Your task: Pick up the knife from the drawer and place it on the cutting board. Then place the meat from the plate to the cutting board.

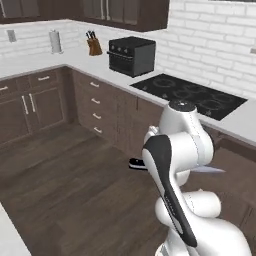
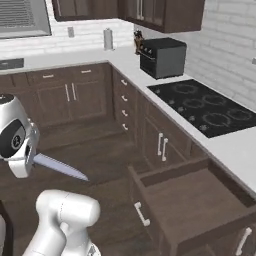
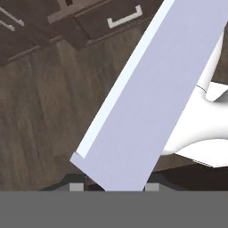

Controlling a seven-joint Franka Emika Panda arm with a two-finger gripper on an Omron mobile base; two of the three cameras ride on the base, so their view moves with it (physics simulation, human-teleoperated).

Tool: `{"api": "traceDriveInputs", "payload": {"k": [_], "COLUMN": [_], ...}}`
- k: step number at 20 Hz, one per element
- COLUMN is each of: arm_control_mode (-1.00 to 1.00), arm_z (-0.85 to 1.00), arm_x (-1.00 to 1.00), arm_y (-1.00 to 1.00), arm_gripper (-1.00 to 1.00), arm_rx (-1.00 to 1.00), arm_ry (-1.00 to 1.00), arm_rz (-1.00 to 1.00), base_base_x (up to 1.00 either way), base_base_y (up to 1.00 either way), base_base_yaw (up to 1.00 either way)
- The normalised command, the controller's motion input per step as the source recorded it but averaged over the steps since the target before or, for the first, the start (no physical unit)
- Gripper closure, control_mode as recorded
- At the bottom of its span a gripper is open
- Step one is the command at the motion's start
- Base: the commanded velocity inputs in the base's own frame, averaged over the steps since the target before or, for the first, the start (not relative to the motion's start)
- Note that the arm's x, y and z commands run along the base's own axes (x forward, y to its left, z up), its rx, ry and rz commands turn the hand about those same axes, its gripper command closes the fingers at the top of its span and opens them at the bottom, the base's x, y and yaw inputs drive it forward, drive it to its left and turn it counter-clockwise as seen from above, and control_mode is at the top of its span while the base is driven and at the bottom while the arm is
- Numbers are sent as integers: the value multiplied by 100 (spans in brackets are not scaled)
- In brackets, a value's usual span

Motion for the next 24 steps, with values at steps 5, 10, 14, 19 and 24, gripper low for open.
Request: {"api": "traceDriveInputs", "payload": {"k": [5, 10, 14, 19, 24], "arm_control_mode": [100, 100, 100, 100, 100], "arm_z": [0, 0, 0, 0, 0], "arm_x": [0, 0, 0, 0, 0], "arm_y": [0, 0, 0, 0, 0], "arm_gripper": [100, 100, 100, 100, 100], "arm_rx": [0, 0, 0, 0, 0], "arm_ry": [0, 0, 0, 0, 0], "arm_rz": [0, 0, 0, 0, 0], "base_base_x": [32, 71, 90, 75, 39], "base_base_y": [93, 24, 1, 0, 0], "base_base_yaw": [61, 59, 59, 63, 66]}}
